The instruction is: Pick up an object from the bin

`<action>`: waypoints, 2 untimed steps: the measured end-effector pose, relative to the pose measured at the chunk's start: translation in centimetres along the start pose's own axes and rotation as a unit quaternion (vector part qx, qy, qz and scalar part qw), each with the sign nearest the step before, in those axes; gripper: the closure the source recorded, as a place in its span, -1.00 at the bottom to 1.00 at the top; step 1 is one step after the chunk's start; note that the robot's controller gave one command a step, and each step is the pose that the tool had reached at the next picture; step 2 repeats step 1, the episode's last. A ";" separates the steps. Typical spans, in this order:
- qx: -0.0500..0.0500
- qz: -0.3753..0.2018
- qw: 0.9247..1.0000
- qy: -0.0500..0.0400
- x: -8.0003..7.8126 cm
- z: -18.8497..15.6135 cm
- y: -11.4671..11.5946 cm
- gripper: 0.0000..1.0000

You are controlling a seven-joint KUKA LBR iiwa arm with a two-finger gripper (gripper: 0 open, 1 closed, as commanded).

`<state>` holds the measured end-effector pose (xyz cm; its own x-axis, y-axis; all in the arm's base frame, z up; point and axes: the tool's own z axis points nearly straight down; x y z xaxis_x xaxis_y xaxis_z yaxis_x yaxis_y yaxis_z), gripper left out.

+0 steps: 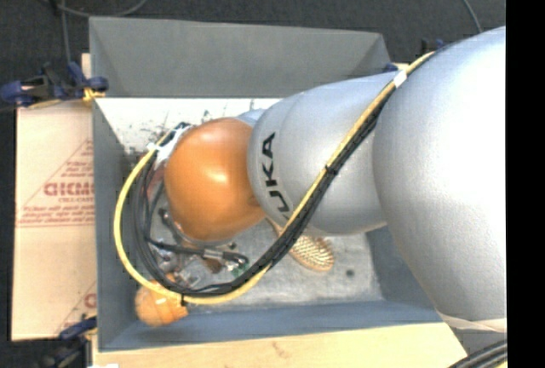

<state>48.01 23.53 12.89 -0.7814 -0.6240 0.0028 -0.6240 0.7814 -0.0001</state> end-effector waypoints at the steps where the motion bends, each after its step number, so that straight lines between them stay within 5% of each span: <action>1: 0.000 0.005 1.000 -0.001 0.9 -8.3 -2.8 1.00; 2: 0.000 0.005 1.000 -0.001 0.9 -8.3 -2.8 1.00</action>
Offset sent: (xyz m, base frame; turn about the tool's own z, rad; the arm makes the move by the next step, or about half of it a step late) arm 0.0003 -0.0193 0.1039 0.0107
